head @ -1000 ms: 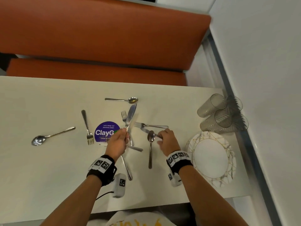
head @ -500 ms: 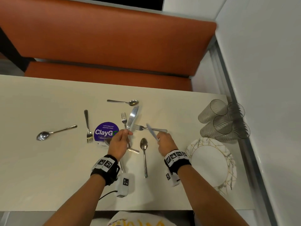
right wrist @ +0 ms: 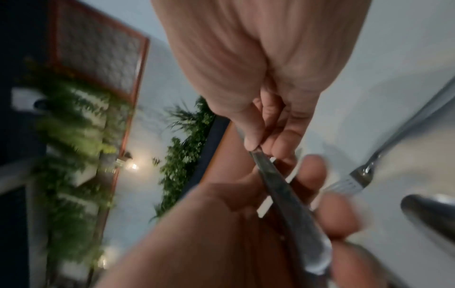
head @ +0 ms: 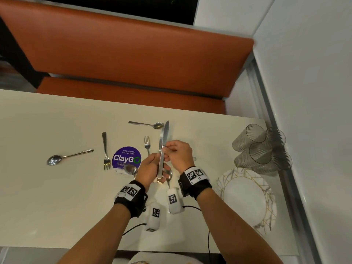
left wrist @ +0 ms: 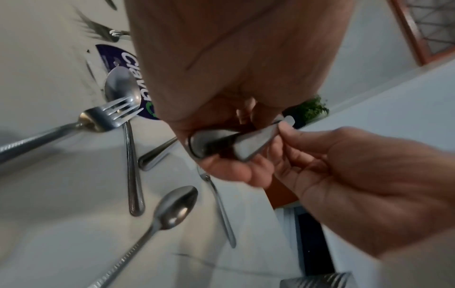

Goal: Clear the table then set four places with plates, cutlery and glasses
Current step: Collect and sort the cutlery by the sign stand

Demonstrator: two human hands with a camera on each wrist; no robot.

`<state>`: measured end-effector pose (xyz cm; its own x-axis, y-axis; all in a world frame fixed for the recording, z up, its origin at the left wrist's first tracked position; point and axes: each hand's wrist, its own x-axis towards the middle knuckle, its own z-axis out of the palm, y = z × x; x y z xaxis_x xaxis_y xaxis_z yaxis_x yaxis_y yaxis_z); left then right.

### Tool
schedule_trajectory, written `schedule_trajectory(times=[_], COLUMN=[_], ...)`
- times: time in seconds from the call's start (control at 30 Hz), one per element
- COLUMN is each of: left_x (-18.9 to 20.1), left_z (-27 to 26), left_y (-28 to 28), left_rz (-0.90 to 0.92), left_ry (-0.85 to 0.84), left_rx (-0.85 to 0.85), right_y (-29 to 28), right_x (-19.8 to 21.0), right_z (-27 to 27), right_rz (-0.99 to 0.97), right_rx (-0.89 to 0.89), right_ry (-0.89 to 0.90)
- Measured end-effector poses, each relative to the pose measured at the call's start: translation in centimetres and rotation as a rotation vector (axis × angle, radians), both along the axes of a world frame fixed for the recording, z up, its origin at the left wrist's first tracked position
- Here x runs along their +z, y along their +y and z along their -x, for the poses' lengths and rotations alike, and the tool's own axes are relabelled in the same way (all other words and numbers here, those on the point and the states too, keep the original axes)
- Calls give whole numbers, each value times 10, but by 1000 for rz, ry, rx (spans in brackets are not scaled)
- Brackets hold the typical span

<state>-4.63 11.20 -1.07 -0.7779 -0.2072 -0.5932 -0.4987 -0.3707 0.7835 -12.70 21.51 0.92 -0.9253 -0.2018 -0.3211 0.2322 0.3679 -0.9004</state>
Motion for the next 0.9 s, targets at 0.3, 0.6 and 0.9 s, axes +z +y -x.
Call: schedule_trajectory(times=[0.3, 0.6, 0.9], left_x=[-4, 7, 5], left_z=[-9, -18, -25], left_y=[-37, -76, -119], left_rz=[-136, -151, -118], left_ry=[-70, -99, -186], left_rx=[26, -103, -234], right_y=[-19, -58, -85], right_x=[7, 17, 34], right_z=[11, 25, 14], right_rz=[-180, -197, -130], right_rx=[115, 143, 120], right_ry=[111, 161, 51])
